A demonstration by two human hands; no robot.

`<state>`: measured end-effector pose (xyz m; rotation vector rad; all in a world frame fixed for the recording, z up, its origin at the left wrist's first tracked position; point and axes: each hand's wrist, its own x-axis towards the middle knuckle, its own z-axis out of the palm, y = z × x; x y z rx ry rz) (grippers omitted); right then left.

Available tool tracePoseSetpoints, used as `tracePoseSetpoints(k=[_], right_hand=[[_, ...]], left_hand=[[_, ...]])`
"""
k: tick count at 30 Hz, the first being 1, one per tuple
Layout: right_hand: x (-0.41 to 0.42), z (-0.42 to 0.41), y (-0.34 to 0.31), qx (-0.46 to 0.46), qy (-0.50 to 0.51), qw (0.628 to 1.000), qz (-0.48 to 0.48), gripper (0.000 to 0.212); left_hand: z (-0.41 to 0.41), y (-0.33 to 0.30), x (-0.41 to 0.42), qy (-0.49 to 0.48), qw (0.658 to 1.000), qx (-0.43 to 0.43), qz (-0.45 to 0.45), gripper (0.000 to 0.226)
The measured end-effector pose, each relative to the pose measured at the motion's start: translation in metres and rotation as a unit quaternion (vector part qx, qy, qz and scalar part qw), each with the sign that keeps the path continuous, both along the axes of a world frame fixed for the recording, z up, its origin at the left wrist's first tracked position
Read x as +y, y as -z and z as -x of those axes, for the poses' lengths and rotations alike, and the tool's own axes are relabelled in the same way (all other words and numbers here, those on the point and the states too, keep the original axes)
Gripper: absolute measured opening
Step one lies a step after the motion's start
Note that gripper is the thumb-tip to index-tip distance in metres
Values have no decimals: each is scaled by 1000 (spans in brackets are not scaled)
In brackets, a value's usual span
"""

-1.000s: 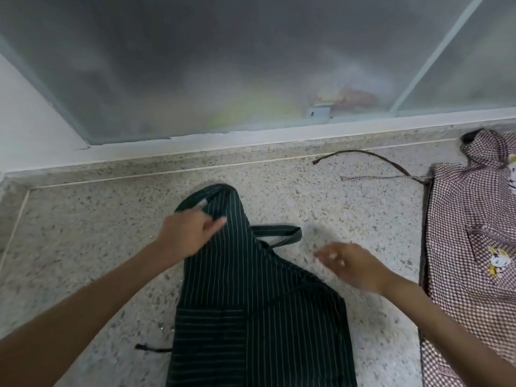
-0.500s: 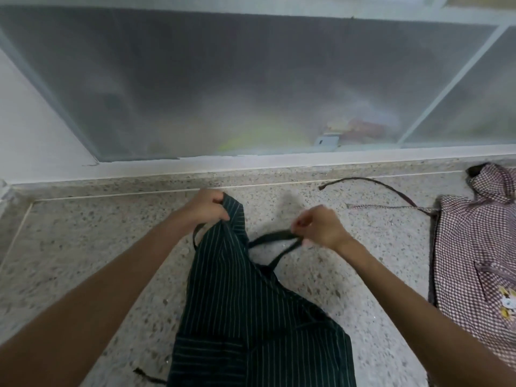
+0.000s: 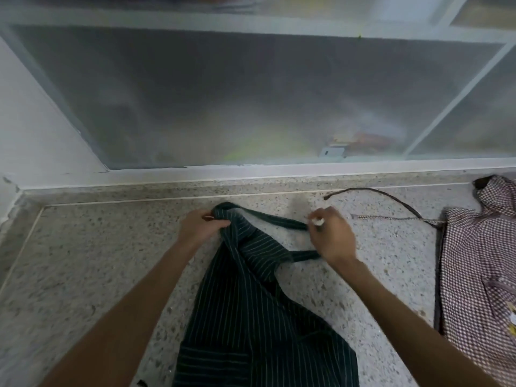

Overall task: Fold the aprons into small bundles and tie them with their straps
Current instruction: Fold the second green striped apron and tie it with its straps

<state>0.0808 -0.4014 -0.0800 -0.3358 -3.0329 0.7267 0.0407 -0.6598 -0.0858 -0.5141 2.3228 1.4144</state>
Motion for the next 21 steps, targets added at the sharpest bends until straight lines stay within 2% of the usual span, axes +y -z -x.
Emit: tracePoseSetpoints(k=[3,5,6,8,10,13,15,16,19,21], right_hand=[[-28,9,5,-112,-69,990,53,25],[-38,12,12,-186,-84,979,11,34],[-42,11,18,-211,-93,973,-28,39],[-52,3,27,-235,-110,960,-106,51],[-53,-7,27,-240,-113,955,-136,53],[-45,-7,25,-259,-103,950,-145,37],[-38,-1,18,-237,-82,959,-134,30],[-37,3,15,-201,-68,969,-130,27],[-43,17,9,-42,-41,993,-102,18],[-51,30,13,1,-54,997,-60,24]], left_hand=[[5,3,15,-29,999,-29,14,50],[10,7,18,-47,997,-65,-6,71],[13,8,20,-42,996,-75,-11,73],[20,16,23,-7,997,-77,-19,47],[21,9,23,19,996,-81,-37,16],[26,12,15,105,994,-27,16,16],[28,11,11,132,990,37,45,10],[27,7,11,130,988,74,28,6],[27,-2,16,92,977,183,-61,17],[30,-3,24,46,969,224,-92,18]])
